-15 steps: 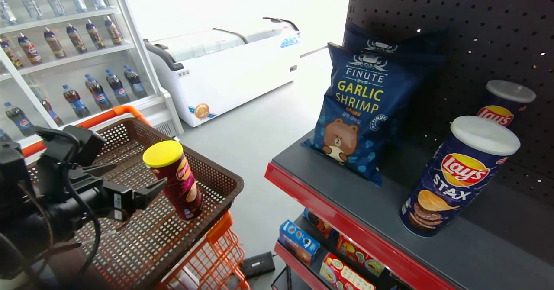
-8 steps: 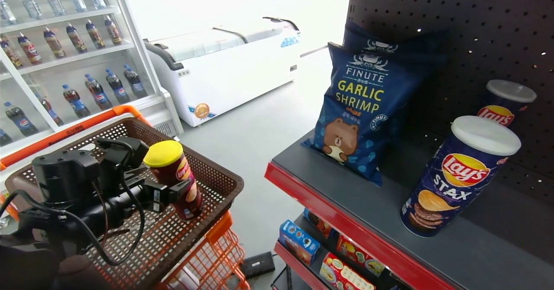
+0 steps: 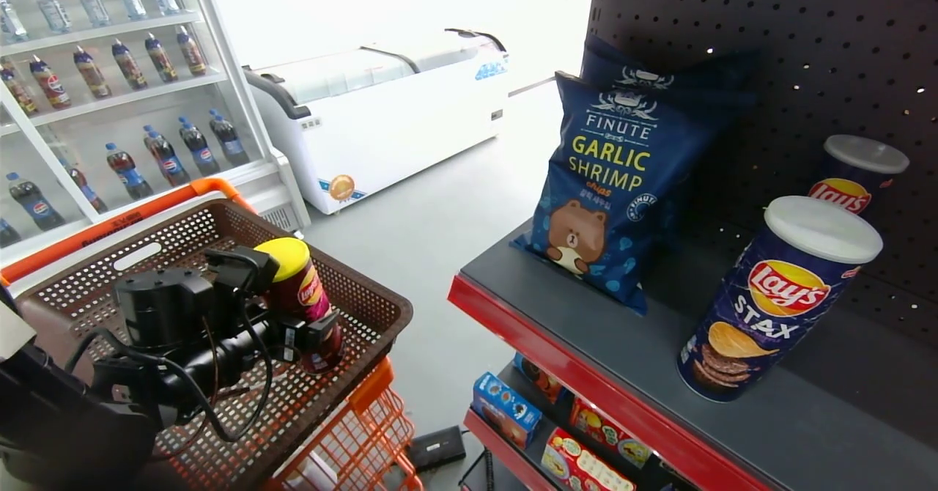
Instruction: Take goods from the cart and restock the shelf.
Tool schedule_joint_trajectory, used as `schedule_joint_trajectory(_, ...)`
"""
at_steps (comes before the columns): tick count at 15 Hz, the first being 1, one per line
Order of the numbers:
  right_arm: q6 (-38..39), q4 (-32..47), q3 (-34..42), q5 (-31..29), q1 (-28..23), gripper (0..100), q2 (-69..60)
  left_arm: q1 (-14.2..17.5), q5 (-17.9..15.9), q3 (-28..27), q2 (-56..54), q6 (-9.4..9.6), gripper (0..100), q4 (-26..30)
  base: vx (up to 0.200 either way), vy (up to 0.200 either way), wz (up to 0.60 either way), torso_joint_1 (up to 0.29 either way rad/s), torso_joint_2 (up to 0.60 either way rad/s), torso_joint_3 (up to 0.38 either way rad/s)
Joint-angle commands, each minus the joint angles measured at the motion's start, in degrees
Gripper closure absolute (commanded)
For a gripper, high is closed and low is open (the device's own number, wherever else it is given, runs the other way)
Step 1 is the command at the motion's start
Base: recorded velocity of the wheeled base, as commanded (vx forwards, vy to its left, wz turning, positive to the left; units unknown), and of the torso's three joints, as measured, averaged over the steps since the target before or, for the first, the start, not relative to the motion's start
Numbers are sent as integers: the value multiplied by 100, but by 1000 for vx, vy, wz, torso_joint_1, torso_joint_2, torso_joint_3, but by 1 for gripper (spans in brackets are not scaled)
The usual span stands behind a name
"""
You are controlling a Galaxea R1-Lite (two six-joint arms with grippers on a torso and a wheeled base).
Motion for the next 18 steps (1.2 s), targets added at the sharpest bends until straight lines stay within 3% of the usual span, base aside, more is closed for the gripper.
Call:
schedule_joint_trajectory(1, -1, 0, 0, 3, 0, 0, 2, -6, -2, -26, 199, -1, 100, -54, 0, 0, 0, 0, 0, 0)
schedule_joint_trajectory(6, -1, 0, 0, 3, 0, 0, 2, 2, -2, -140, 173, 139, 100, 218, 0, 0, 0, 0, 0, 0)
schedule_joint_trajectory(7, -1, 0, 0, -6, 0, 0, 2, 2, -11, -378, 76, 315, 100, 244, 0, 0, 0, 0, 0, 0)
schedule_joint_trajectory(8, -1, 0, 0, 3, 0, 0, 2, -6, -99, -597, -152, 262, 100, 297, 0, 0, 0, 0, 0, 0)
schedule_joint_trajectory(10, -1, 0, 0, 3, 0, 0, 2, -15, -152, -1002, -662, 412, 100, 1422, 0, 0, 0, 0, 0, 0)
schedule_joint_trajectory(11, -1, 0, 0, 3, 0, 0, 2, -50, -231, -1222, -943, 377, 100, 1932, 0, 0, 0, 0, 0, 0)
schedule_joint_trajectory(12, -1, 0, 0, -6, 0, 0, 2, -59, -283, -1292, -1031, 377, 100, 2073, 0, 0, 0, 0, 0, 0)
schedule_joint_trajectory(13, -1, 0, 0, 3, 0, 0, 2, -59, -556, -1555, -1436, 377, 100, 2714, 0, 0, 0, 0, 0, 0)
schedule_joint_trajectory(16, -1, 0, 0, 3, 0, 0, 2, -86, -1145, -1476, -2156, 394, 100, 3567, 0, 0, 0, 0, 0, 0)
schedule_joint_trajectory(18, -1, 0, 0, -6, 0, 0, 2, -420, -1356, -1353, -2525, 201, 100, 3804, 0, 0, 0, 0, 0, 0)
